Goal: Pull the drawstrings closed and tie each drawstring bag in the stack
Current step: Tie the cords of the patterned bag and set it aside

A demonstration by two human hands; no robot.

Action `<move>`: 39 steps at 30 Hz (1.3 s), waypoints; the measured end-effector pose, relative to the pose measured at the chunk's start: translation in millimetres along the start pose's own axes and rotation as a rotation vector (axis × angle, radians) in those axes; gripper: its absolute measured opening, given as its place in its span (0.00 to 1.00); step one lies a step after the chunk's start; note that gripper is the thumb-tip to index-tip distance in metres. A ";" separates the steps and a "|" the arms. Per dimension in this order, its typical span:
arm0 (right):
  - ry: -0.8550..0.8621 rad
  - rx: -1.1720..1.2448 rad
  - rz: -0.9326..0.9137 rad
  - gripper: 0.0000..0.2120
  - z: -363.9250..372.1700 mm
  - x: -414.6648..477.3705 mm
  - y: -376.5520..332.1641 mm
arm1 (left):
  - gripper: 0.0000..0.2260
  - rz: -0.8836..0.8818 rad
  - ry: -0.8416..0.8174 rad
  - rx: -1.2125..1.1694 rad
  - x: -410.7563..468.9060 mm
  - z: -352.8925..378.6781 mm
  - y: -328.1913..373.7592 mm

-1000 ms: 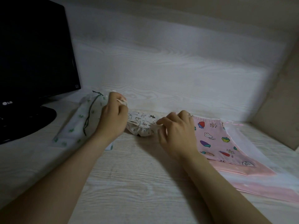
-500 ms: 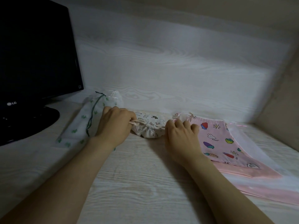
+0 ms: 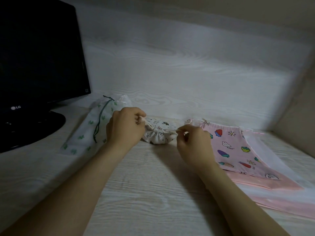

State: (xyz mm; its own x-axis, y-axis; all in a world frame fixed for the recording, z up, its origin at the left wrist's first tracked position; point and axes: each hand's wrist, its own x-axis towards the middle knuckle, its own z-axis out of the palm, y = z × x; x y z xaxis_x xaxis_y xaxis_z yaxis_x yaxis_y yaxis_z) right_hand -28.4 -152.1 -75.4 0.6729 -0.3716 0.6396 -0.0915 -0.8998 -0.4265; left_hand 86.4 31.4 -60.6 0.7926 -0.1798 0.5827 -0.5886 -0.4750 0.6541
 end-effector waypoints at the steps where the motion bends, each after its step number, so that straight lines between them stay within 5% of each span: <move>1: 0.039 0.046 -0.010 0.08 -0.6 0.9 -1.0 | 0.14 0.016 0.000 -0.030 0.5 0.3 1.4; 7: 0.132 0.204 -0.181 0.08 0.7 -1.6 -10.5 | 0.22 0.111 -0.080 -0.063 -4.6 5.3 13.4; 14: -0.154 0.343 -0.223 0.07 5.0 -10.5 -18.1 | 0.16 0.192 -0.084 0.314 -7.3 11.9 9.6; 21: -0.305 0.329 -0.178 0.08 2.3 -11.9 -18.1 | 0.15 0.212 -0.238 -0.075 -8.2 15.0 10.7; 27: -0.304 0.486 0.066 0.19 5.9 -7.4 -15.2 | 0.12 0.136 -0.297 -0.207 -11.2 19.3 15.1; 30: -0.286 0.534 0.171 0.09 9.1 -7.2 -10.2 | 0.18 0.183 -0.358 -0.128 -14.2 16.8 13.0; 34: -0.287 0.641 0.310 0.16 11.7 -5.3 -7.8 | 0.22 0.243 -0.415 -0.139 -17.6 13.4 18.5; 39: -0.300 0.771 0.357 0.11 9.3 -5.5 -16.9 | 0.27 0.311 -0.476 -0.200 -23.1 9.9 27.8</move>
State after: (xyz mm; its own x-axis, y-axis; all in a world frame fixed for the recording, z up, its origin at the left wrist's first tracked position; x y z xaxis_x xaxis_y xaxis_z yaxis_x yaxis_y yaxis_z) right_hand -23.7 -132.7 -77.7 0.8721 -0.4268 0.2393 0.1136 -0.2992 -0.9474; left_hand 53.3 13.9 -60.6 0.5355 -0.6720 0.5115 -0.7861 -0.1754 0.5926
